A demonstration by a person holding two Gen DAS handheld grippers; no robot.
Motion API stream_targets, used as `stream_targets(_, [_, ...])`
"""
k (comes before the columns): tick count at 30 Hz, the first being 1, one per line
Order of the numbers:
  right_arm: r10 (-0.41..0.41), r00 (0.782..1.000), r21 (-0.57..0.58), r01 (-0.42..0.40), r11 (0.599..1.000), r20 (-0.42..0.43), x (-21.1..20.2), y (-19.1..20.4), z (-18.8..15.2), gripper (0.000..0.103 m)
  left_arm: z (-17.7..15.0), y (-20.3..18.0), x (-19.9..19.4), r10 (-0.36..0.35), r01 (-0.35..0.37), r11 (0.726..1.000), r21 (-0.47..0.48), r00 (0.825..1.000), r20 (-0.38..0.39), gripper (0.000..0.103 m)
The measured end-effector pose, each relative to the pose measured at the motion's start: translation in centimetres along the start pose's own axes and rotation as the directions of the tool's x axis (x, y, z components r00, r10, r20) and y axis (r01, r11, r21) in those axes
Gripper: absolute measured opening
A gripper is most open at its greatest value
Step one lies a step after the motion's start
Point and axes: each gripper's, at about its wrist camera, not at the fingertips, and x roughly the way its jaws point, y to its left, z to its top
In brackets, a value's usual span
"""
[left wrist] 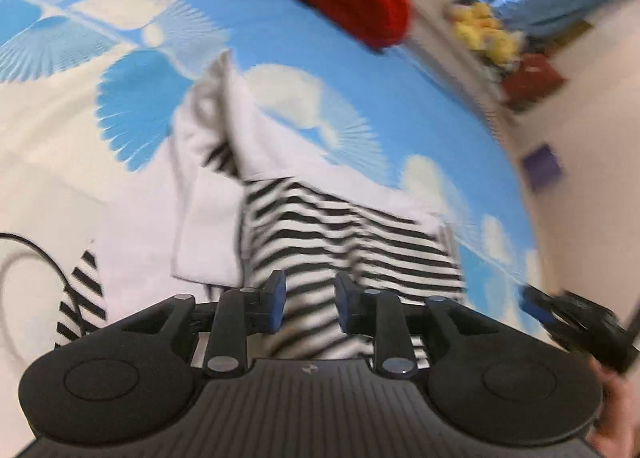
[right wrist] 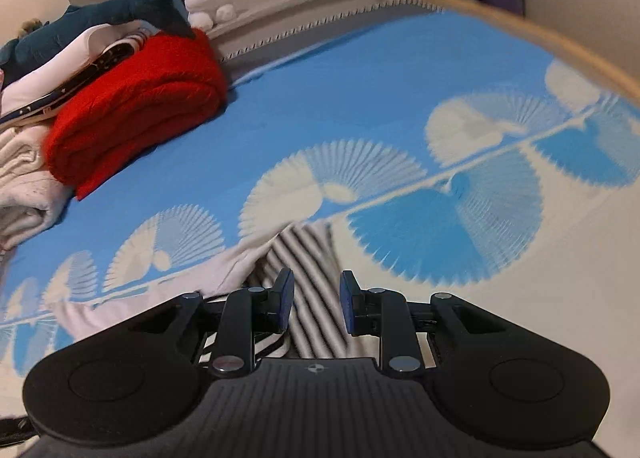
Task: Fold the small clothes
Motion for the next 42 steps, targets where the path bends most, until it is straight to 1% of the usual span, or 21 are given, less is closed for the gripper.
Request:
stream_targets(1, [0.017, 1.000, 0.018, -0.017, 1.000, -0.024, 0.5, 0.1, -0.3, 0.027, 0.1, 0.1, 1.1, 0.040, -0.041, 0.999, -0.028, 0.998, -0.045, 0.037])
stream_targets(3, [0.056, 0.994, 0.057, -0.051, 0.997, -0.092, 1.7, 0.1, -1.1, 0.027, 0.4, -0.1, 3.5, 0.016, -0.024, 0.998, -0.050, 0.990, -0.140, 0.050])
stream_targets(6, [0.090, 0.977, 0.071, -0.078, 0.994, -0.193, 3.8, 0.9, -2.3, 0.030, 0.0, 1.3, 5.2, 0.064, -0.094, 0.988, -0.125, 0.973, -0.222, 0.050])
stream_targets(10, [0.089, 0.959, 0.082, -0.070, 0.994, -0.268, 6.5, 2.1, -3.6, 0.042, -1.3, 3.4, 5.9, 0.006, -0.074, 0.969, -0.234, 0.961, -0.277, 0.049])
stream_targets(11, [0.077, 0.957, 0.077, -0.057, 0.995, -0.280, 7.1, 2.4, -3.9, 0.043, -1.0, 3.6, 6.2, 0.002, -0.070, 0.969, -0.238, 0.962, -0.273, 0.043])
stream_targets(12, [0.061, 0.955, 0.070, -0.043, 0.997, -0.289, 7.7, 2.6, -4.1, 0.043, -0.7, 3.5, 6.0, -0.006, -0.060, 0.969, -0.238, 0.965, -0.264, 0.025])
stream_targets(14, [0.035, 0.954, 0.058, -0.018, 0.998, -0.298, 8.7, 3.0, -4.4, 0.043, -0.6, 3.1, 5.1, -0.025, -0.030, 0.972, -0.232, 0.972, -0.232, 0.001])
stream_targets(16, [0.026, 0.956, 0.045, -0.014, 0.999, -0.293, 9.2, 3.3, -4.5, 0.042, 0.2, 2.5, 3.7, -0.036, 0.002, 0.976, -0.217, 0.988, -0.153, 0.001])
stream_targets(19, [0.026, 0.966, -0.023, -0.033, 0.999, -0.257, 9.1, 4.6, -4.1, 0.002, 1.7, 1.5, 1.6, -0.091, 0.088, 0.981, -0.174, 0.996, -0.011, 0.001])
stream_targets(21, [0.110, 0.975, -0.012, -0.114, 0.993, -0.195, 7.7, 5.4, -3.7, 0.001, 2.5, 1.1, -0.2, -0.131, 0.142, 0.981, -0.133, 0.988, 0.084, 0.001])
stream_targets(23, [0.195, 0.975, 0.067, -0.188, 0.980, -0.107, 5.8, 4.9, -2.9, 0.001, 2.9, 0.7, -2.0, -0.132, 0.147, 0.986, -0.084, 0.977, 0.168, 0.001])
stream_targets(25, [0.228, 0.973, 0.119, -0.223, 0.968, -0.030, 4.1, 4.0, -2.2, 0.000, 3.0, 1.1, -2.8, -0.131, 0.148, 0.987, -0.070, 0.969, 0.208, 0.001])
stream_targets(26, [0.226, 0.974, 0.148, -0.224, 0.963, 0.005, 3.3, 3.3, -1.9, 0.000, 2.9, 1.3, -2.7, -0.119, 0.137, 0.988, -0.078, 0.974, 0.193, 0.001])
stream_targets(28, [0.212, 0.977, 0.204, -0.209, 0.956, 0.006, 2.9, 2.0, -1.8, 0.000, 2.3, 2.0, -0.8, -0.036, 0.040, 0.996, -0.080, 0.998, 0.049, 0.001])
stream_targets(29, [0.174, 0.984, 0.222, -0.162, 0.962, -0.038, 3.5, 1.1, -2.0, 0.001, 1.8, 2.6, 0.3, -0.003, 0.001, 0.996, -0.084, 1.000, -0.026, 0.002])
stream_targets(31, [0.101, 0.983, 0.226, -0.065, 0.972, -0.151, 5.2, 0.1, -2.9, 0.001, 0.5, 3.7, 1.7, 0.029, -0.042, 0.990, -0.131, 0.995, -0.097, 0.002])
stream_targets(33, [0.067, 0.961, 0.237, -0.001, 0.971, -0.268, 7.1, -0.6, -4.1, 0.005, 0.1, 3.6, 1.9, 0.053, -0.066, 0.990, -0.127, 0.994, -0.100, 0.011])
stream_targets(36, [0.044, 0.965, 0.220, 0.015, 0.975, -0.259, 6.8, 0.0, -4.5, 0.013, 0.1, 2.9, 1.0, 0.042, -0.051, 0.990, -0.129, 0.997, -0.068, 0.033])
stream_targets(38, [0.037, 0.975, 0.182, 0.003, 0.983, -0.219, 6.0, 0.6, -4.1, 0.037, -0.3, 2.9, 0.3, 0.024, -0.032, 0.991, -0.132, 0.998, -0.061, 0.033])
stream_targets(40, [0.029, 0.977, 0.171, 0.008, 0.985, -0.213, 5.5, 0.8, -4.3, 0.040, -0.8, 2.7, 0.5, 0.034, -0.042, 0.992, -0.117, 0.997, -0.071, 0.033])
stream_targets(42, [0.046, 0.962, 0.182, 0.003, 0.983, -0.268, 6.3, 0.5, -4.8, 0.040, -0.7, 2.9, 1.2, 0.060, -0.073, 0.991, -0.116, 0.992, -0.107, 0.027])
